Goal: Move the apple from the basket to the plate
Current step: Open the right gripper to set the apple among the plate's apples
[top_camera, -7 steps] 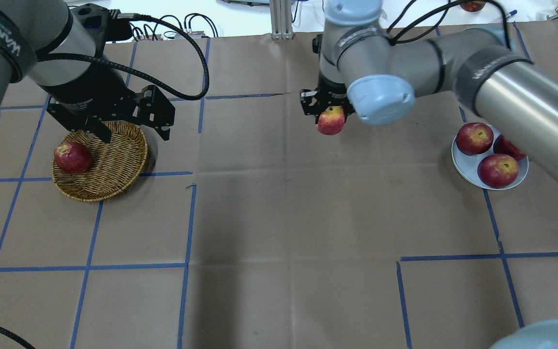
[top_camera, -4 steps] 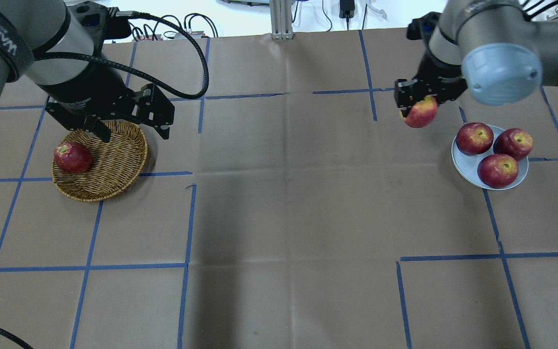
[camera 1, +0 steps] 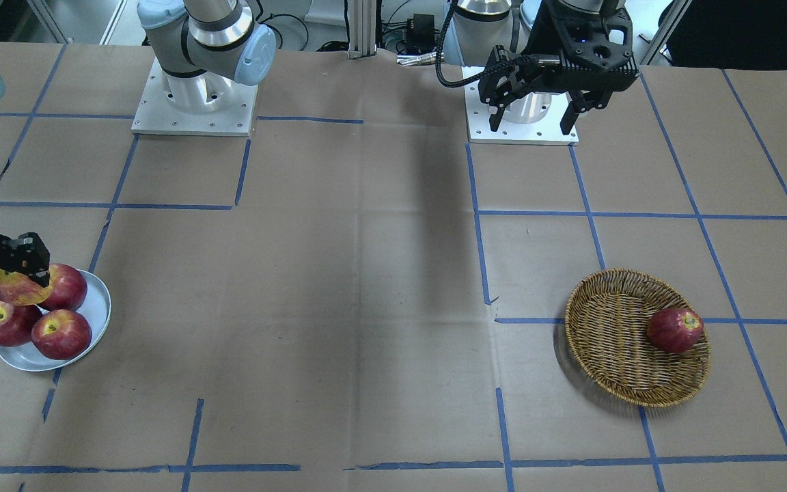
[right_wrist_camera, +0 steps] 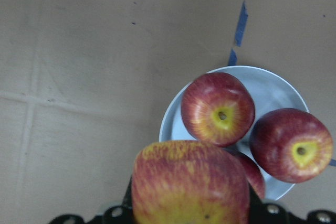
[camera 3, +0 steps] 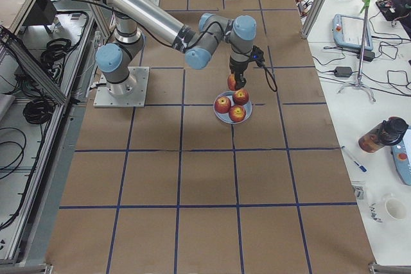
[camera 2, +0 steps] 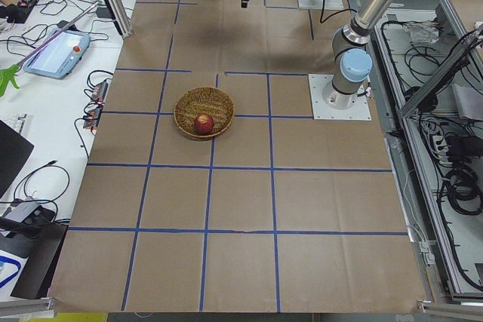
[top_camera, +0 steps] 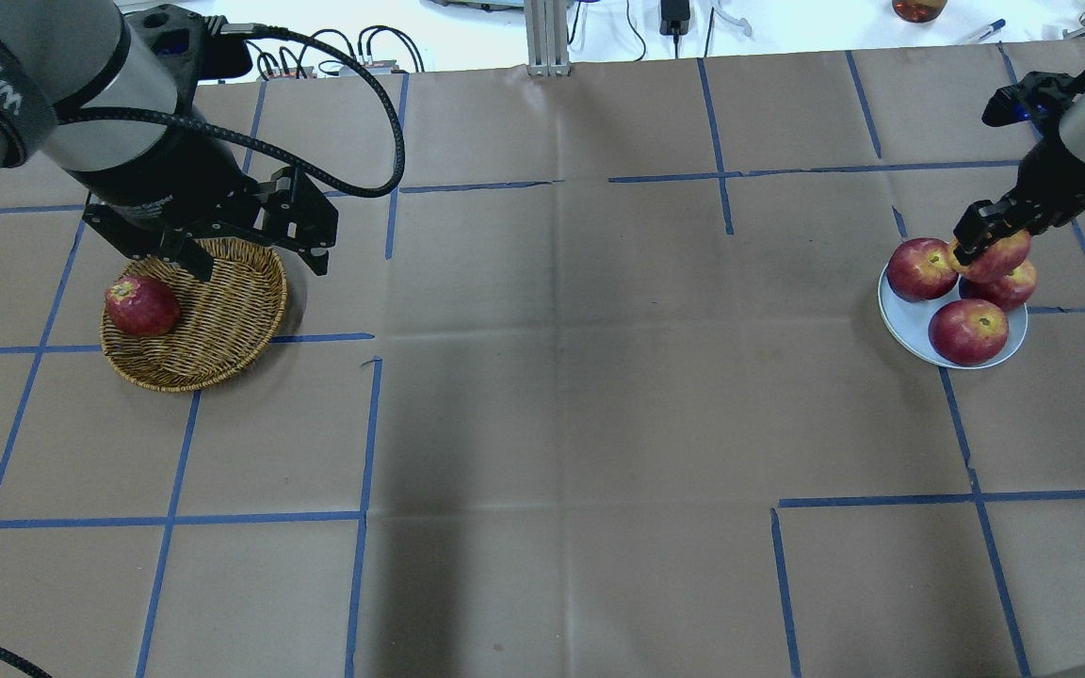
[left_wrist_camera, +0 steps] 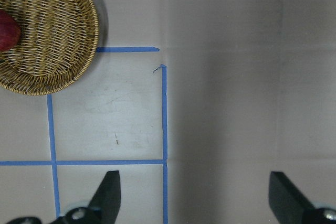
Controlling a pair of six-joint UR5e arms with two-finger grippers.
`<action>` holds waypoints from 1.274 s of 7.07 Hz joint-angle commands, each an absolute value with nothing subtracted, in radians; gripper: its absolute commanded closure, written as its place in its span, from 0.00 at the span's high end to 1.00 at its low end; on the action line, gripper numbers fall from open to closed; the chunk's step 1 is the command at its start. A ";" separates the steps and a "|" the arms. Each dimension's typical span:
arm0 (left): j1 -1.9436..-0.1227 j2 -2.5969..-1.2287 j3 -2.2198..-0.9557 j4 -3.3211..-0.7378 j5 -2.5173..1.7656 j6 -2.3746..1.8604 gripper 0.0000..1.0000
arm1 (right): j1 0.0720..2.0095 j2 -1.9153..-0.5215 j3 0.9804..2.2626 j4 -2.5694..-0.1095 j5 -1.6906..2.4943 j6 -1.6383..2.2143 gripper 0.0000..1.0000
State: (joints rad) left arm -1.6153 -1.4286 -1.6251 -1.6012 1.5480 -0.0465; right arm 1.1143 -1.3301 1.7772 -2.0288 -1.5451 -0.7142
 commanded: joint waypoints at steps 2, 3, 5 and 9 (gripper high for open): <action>-1.615 -1.427 -1.621 -1.600 1.548 -0.048 0.99 | 1.092 -1.258 1.786 -2.112 -1.543 -0.765 0.50; -1.615 -1.428 -1.621 -1.597 1.548 -0.048 0.99 | 1.092 -1.259 1.784 -2.112 -1.545 -0.767 0.50; -1.615 -1.428 -1.627 -1.595 1.546 -0.054 0.99 | 1.092 -1.252 1.786 -2.114 -1.546 -0.767 0.62; -1.615 -1.430 -1.638 -1.595 1.546 -0.052 0.99 | 1.094 -1.276 1.770 -2.097 -1.554 -0.764 1.00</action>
